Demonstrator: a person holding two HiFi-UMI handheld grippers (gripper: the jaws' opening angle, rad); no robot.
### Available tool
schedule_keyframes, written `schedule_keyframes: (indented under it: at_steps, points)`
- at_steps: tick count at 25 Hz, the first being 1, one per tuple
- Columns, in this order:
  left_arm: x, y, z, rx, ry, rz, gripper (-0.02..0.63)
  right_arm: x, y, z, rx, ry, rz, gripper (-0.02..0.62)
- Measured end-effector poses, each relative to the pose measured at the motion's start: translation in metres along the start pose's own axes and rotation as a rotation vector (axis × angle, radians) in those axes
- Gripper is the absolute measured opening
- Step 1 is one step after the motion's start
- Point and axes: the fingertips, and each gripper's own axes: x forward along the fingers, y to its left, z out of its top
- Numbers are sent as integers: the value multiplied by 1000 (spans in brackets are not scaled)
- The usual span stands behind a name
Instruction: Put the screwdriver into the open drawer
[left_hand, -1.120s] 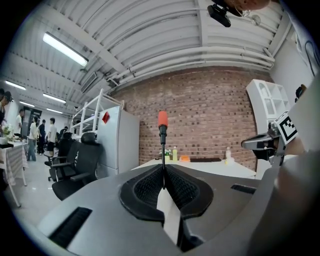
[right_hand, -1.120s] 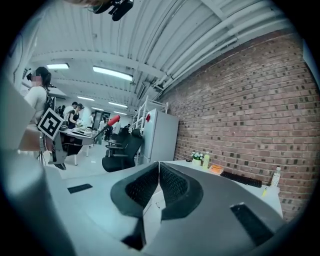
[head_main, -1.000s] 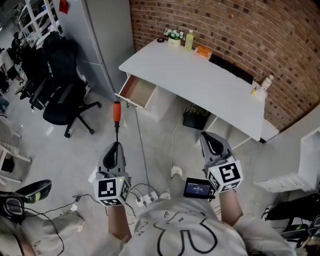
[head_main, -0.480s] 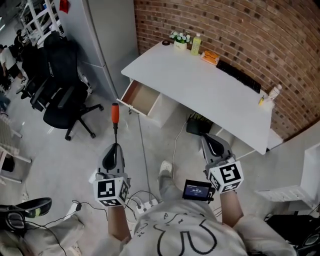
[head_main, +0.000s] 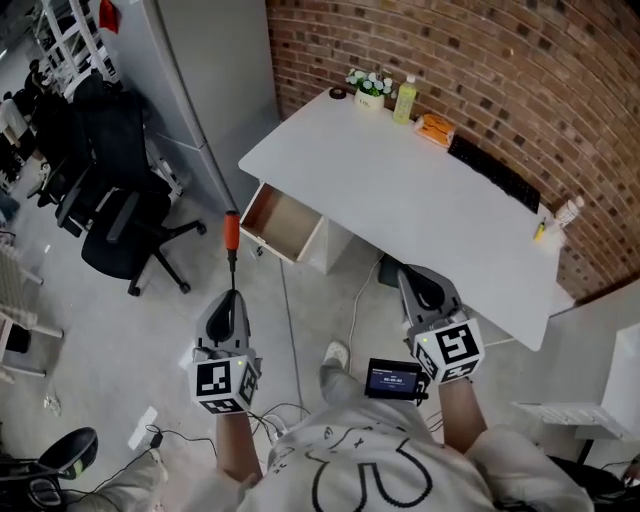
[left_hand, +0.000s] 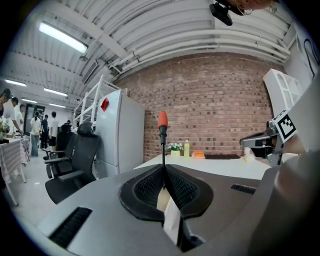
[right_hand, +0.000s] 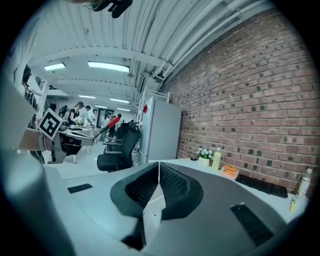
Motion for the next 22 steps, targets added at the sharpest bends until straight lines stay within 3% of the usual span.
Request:
schedule_keyframes:
  at_steps: [13,22]
  points:
    - [149,30,37,-34,-8,34,20,132,-92,7,26,6,14,20]
    - [191,32,38,-21,13,7,20,162,-111,3,52,4,2,20]
